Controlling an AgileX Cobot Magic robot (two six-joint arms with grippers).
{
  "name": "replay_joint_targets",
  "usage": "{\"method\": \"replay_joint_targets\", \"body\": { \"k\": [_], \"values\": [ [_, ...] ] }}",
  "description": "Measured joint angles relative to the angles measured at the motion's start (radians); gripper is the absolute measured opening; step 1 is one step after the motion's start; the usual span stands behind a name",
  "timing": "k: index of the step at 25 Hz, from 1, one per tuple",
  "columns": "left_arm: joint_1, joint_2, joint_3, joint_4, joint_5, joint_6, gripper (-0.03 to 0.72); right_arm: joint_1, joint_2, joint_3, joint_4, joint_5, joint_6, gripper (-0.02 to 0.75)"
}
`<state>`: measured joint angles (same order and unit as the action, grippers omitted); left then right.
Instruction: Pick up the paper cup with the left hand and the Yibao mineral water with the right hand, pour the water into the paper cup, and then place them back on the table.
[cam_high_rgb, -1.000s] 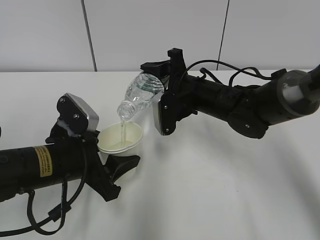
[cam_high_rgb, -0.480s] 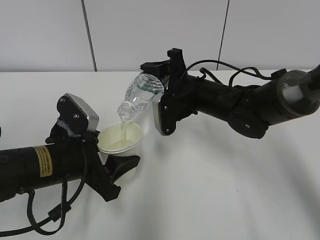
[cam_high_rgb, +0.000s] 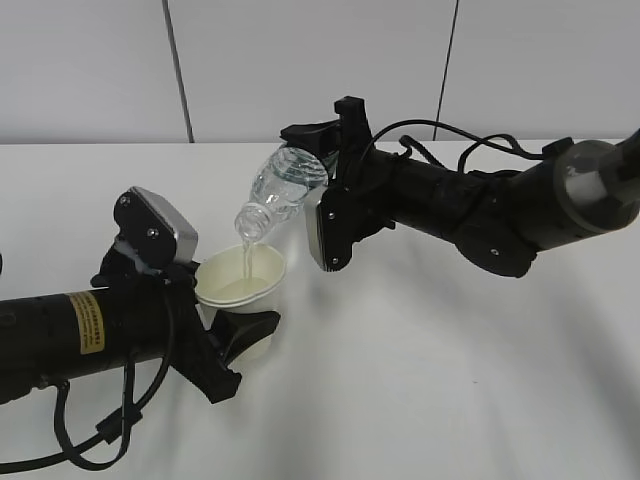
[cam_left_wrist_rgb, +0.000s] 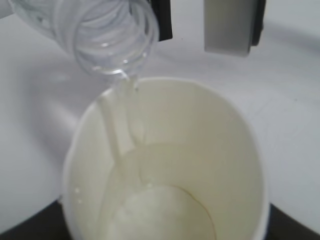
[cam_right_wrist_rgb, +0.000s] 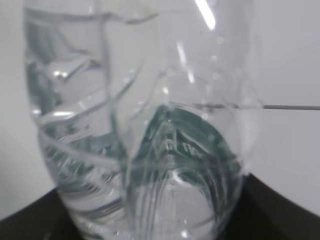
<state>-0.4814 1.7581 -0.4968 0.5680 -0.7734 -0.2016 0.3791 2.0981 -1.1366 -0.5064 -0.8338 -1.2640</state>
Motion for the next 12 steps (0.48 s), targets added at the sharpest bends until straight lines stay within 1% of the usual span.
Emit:
{"method": "replay_joint_targets", "body": {
  "k": [4, 10, 12],
  "values": [
    [0.0, 0.0, 0.0, -0.001, 0.0, 0.0, 0.41, 0.0, 0.0, 0.0, 0.0, 0.0, 0.015, 0.45],
    [0.0, 0.0, 0.001, -0.021, 0.0, 0.0, 0.41, 0.0, 0.0, 0.0, 0.0, -0.002, 0.101, 0.45],
    [0.0, 0.0, 0.001, -0.035, 0.001, 0.0, 0.41, 0.0, 0.0, 0.0, 0.0, -0.002, 0.16, 0.45]
  ]
}}
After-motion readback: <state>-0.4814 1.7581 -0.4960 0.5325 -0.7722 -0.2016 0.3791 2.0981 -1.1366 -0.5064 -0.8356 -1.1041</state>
